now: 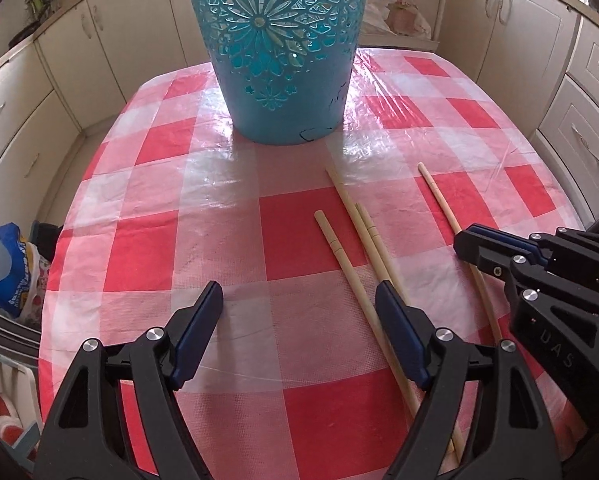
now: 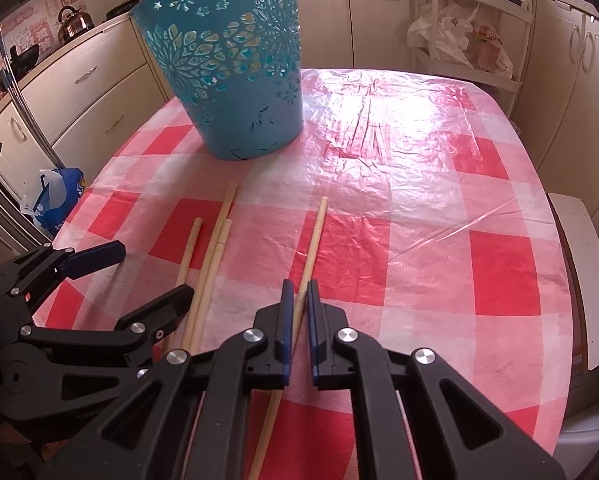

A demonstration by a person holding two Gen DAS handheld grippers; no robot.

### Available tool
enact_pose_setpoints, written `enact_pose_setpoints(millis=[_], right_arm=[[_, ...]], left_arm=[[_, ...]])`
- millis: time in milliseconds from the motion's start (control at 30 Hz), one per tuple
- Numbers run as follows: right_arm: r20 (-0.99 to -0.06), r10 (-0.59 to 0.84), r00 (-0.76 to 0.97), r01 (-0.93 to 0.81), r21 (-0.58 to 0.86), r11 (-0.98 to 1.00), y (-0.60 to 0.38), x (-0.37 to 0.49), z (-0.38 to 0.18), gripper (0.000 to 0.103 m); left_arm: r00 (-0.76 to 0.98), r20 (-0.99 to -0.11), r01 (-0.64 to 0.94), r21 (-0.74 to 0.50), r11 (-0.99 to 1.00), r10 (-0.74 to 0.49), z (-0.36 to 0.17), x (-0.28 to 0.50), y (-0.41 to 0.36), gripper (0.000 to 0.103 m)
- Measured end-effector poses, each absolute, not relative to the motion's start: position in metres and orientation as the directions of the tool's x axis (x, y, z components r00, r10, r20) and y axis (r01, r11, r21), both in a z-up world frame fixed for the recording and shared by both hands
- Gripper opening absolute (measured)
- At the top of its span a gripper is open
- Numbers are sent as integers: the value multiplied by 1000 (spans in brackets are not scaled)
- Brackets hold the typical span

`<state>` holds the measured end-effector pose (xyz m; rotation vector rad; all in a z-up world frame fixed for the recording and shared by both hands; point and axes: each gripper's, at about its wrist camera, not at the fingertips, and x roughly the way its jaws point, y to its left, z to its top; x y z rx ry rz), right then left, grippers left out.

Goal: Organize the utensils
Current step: 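Close the right gripper on a chopstick while the left gripper grasps another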

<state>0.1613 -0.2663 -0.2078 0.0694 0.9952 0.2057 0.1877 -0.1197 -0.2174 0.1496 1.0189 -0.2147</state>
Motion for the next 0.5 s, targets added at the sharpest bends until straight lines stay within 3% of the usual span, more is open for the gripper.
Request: enact_pose_setpoints(millis=[67,167,267,333,400,500], right_arm=[[-827,208,523,-148,152,977,-266,161,-208,8],[-829,211,518,-144,158,977,-266,163,-208,8],[-827,213,521,-136,167,977,-268,165,-208,8],[-826,216,521,-138,168,976,-268,166,-209,8],[-828,214,518,-145,162,976,-268,165,-208,7],[-832,225,506,-142,177,974,-270,165,-207,6]], left_arm=[[503,-856,254,15,967,-119,-217,188,-119,69],[500,-854,288,8,958,-143,-215,193,-122,56],[491,-853,322,-11,947,-177,-213,198,-128,38],[483,-853,344,-26,938,-201,-213,200,-132,21],[464,-851,398,-48,916,-246,-212,200,-137,11],[441,-858,490,-16,872,-264,-212,199,-145,11]])
